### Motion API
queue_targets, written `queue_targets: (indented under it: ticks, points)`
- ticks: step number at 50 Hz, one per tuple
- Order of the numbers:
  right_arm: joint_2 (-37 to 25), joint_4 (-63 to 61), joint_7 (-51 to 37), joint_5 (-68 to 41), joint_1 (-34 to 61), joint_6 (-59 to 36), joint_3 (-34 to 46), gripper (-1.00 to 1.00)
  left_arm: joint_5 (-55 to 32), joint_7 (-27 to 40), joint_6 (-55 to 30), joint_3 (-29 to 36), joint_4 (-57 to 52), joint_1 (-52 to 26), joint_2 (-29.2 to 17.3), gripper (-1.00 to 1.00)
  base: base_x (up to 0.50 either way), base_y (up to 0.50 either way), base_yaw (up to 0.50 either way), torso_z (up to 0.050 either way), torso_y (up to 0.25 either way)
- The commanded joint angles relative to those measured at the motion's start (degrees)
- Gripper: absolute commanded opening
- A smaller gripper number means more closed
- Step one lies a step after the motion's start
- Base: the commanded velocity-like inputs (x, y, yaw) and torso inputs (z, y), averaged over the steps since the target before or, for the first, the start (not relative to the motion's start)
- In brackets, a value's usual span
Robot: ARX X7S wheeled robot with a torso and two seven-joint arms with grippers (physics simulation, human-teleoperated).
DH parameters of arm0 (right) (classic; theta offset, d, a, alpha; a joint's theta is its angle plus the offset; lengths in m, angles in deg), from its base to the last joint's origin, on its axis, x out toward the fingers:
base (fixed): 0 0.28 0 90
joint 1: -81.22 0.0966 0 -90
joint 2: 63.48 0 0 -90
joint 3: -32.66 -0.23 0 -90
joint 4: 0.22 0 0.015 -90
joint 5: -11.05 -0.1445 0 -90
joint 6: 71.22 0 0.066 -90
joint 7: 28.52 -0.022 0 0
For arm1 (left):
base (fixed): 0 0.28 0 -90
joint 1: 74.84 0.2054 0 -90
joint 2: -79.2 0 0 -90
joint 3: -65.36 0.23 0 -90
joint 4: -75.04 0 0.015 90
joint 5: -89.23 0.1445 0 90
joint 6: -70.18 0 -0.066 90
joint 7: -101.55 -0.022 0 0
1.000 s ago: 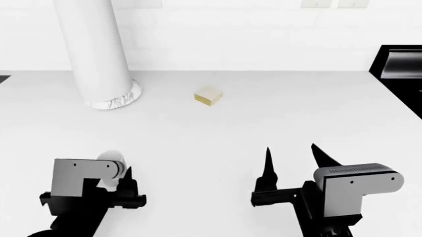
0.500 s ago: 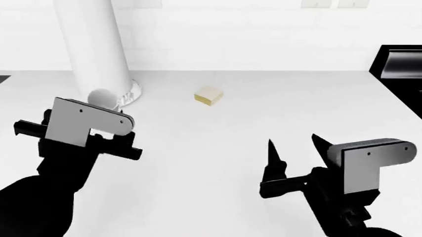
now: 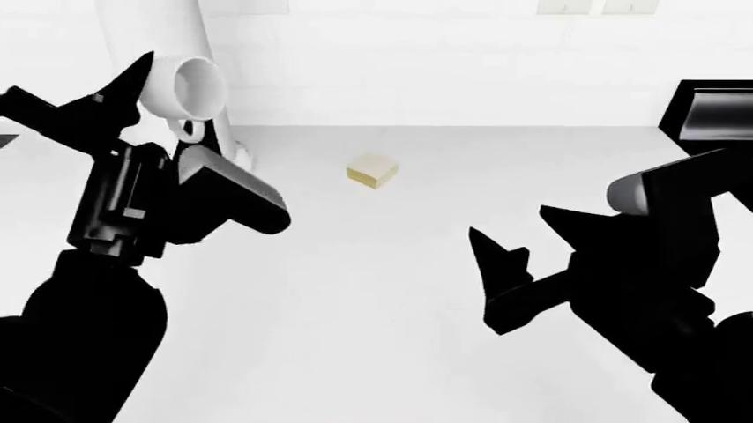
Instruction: A wet mug is on the counter and needs to be dried. Pick it up and place it upside down in the open cabinet.
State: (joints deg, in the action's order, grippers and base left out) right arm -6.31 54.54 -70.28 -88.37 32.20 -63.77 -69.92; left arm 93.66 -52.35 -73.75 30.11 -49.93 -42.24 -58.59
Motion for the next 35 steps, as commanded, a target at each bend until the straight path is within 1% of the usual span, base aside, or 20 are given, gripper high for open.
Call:
queue_targets:
  ticks: [1,8,14,17,21,28,35]
  points:
    - [-5.57,6.05,-4.88,-11.15,7.01,0.32,3.56,1.00,25.29,3.72,10.26,20.02,7.52,-7.34,-3.92,-1.00,0.00,0.00,0.00,0.000,0.000]
    - [-6.73,7.29,-4.72,-11.90,7.59,0.97,4.67,1.00,40.62,7.54,17.08,28.47,14.21,-10.05,-4.66,-1.00,0.00,0.00,0.00,0.000,0.000]
    - [-7.16,9.10,-3.50,-12.17,7.90,1.09,5.64,1.00,49.42,9.10,22.29,33.13,18.64,-12.50,-5.34,-1.00,0.00,0.00,0.00,0.000,0.000]
    - [-7.63,9.89,-3.20,-12.91,8.28,1.13,6.56,1.00,53.28,11.79,25.60,34.81,20.10,-13.84,-5.80,-1.00,0.00,0.00,0.00,0.000,0.000]
    - [-8.52,12.92,-2.11,-16.67,8.77,1.73,8.65,1.00,59.18,14.83,29.37,37.09,22.17,-15.69,-6.18,-1.00,0.00,0.00,0.00,0.000,0.000]
    - [-9.67,17.09,0.01,-18.93,10.24,1.78,10.44,1.00,65.97,17.12,33.20,39.92,25.11,-17.48,-5.87,-1.00,0.00,0.00,0.00,0.000,0.000]
    - [-11.39,20.85,1.98,-22.53,12.35,0.12,14.84,1.00,68.46,19.03,34.47,40.53,28.04,-18.57,-5.06,-1.00,0.00,0.00,0.00,0.000,0.000]
